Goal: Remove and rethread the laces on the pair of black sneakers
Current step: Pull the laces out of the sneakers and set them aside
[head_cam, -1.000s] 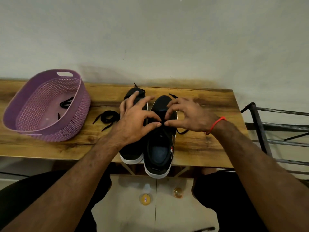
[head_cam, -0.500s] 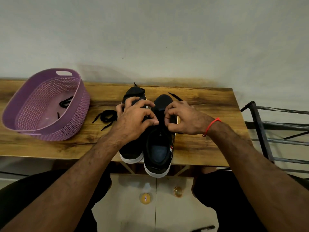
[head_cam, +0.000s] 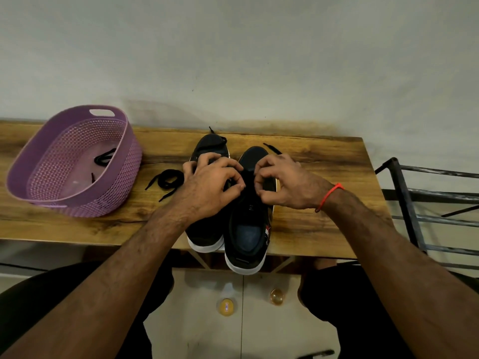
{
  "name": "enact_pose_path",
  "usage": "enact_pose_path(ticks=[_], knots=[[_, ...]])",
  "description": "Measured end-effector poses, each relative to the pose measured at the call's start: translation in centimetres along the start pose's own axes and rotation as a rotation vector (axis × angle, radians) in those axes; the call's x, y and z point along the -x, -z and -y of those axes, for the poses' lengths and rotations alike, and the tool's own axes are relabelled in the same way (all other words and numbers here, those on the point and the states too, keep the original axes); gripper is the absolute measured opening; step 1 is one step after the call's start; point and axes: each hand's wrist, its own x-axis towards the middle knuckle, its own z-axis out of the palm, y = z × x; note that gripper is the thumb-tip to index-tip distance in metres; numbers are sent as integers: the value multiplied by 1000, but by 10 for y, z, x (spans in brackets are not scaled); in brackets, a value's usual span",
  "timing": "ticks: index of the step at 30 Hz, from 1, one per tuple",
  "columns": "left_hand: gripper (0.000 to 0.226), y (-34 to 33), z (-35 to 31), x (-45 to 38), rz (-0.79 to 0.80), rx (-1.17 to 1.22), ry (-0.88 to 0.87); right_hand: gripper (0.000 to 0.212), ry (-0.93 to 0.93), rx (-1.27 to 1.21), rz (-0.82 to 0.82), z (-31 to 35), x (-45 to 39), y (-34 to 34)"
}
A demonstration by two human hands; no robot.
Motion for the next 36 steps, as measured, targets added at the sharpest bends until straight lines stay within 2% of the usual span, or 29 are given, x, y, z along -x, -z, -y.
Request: enact_pose_path(ticks=[3,7,9,12,15,19,21,24,28,30,33,36], knots=[[5,-4,-1,1,-95,3,66,8,-53,33,-16,-7,3,4],[4,1,1,3,-83,75,48,15,-76,-2,-5,-4,-1,0],[12,3,2,3,-63,57,24,18,-60,3,-2,-1,-4,-2],[15,4,3,4,-37,35,11,6,-36,-23,-43,-4,-7,-2],[12,6,1,1,-83,203,35,10,-21,-177,-68,-6,-5,4],[26,9,-2,-2,-108,339,38,9,-47,-430,-68,-8,-2,14],[27,10,-2,-2,-154,355,31,23,-34,-558,-84,-6,0,16],[22,10,-4,-1,-201,303,20,26,-21,-689,-104,0,2,19],[37,1,-4,-2,-102,143,-7,30,7,-730,-87,-1,3,20],[32,-5,-7,0,-71,94,-18,29,7,-718,-70,-2,2,19],[20,-5,-6,-3,-89,233,24,42,-47,-698,-120,-3,2,20],[38,4,-3,-5,-97,554,72,46,-92,-852,-234,-3,3,27]])
